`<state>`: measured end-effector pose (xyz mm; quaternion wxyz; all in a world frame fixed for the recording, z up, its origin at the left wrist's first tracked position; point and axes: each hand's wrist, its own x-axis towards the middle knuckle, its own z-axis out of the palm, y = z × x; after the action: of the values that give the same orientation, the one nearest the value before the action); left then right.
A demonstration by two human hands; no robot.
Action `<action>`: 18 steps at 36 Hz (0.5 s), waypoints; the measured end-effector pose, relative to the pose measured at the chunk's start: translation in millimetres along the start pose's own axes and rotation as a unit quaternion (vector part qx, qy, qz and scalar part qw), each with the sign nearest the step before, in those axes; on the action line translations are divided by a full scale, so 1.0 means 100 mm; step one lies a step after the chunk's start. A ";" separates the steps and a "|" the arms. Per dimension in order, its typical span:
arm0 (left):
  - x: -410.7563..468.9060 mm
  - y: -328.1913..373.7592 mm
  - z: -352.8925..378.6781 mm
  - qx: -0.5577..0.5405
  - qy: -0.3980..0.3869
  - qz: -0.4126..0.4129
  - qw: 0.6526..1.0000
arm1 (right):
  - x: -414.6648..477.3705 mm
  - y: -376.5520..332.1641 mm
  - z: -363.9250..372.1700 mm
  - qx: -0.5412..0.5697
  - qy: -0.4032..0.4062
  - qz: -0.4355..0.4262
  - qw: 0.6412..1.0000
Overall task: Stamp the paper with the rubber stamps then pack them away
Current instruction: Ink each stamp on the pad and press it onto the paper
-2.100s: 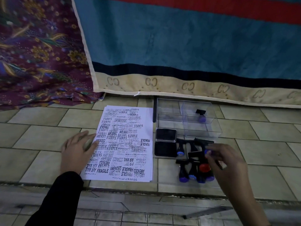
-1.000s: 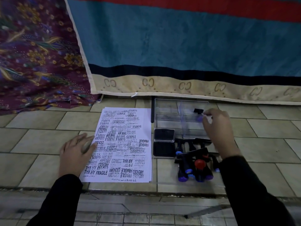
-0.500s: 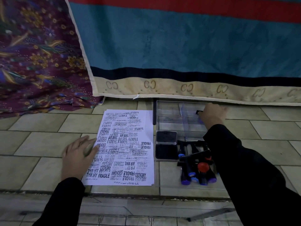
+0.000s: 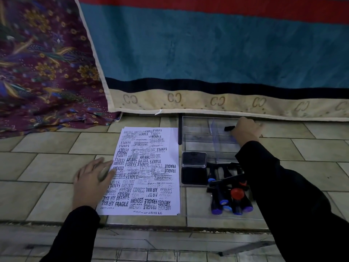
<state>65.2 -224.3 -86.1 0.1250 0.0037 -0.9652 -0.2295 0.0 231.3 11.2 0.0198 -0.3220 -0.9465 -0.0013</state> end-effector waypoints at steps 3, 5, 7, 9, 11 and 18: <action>0.00 0.00 0.00 0.001 0.004 0.002 1.000 | -0.12 -0.01 0.03 0.010 0.077 -0.029 0.997; 0.00 0.00 0.00 -0.001 0.007 0.004 1.000 | -0.23 -0.03 0.04 0.040 0.124 -0.061 0.990; -0.01 0.00 0.00 -0.004 0.009 0.002 1.000 | -0.35 -0.06 0.02 0.096 0.142 -0.087 0.981; -0.01 0.00 0.01 -0.008 0.008 -0.002 1.000 | -0.48 -0.11 -0.02 0.169 0.149 -0.104 0.969; -0.01 -0.01 0.01 -0.007 0.004 -0.003 1.000 | -0.62 -0.15 -0.06 0.239 0.155 -0.122 0.951; -0.01 -0.02 0.02 -0.001 0.004 -0.003 1.000 | -1.11 -0.17 -0.18 0.442 0.078 -0.185 0.874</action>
<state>65.4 -224.9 -88.6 0.1281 0.0079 -0.9644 -0.2312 77.5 149.9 25.0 0.2329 -0.0973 -0.8860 0.3890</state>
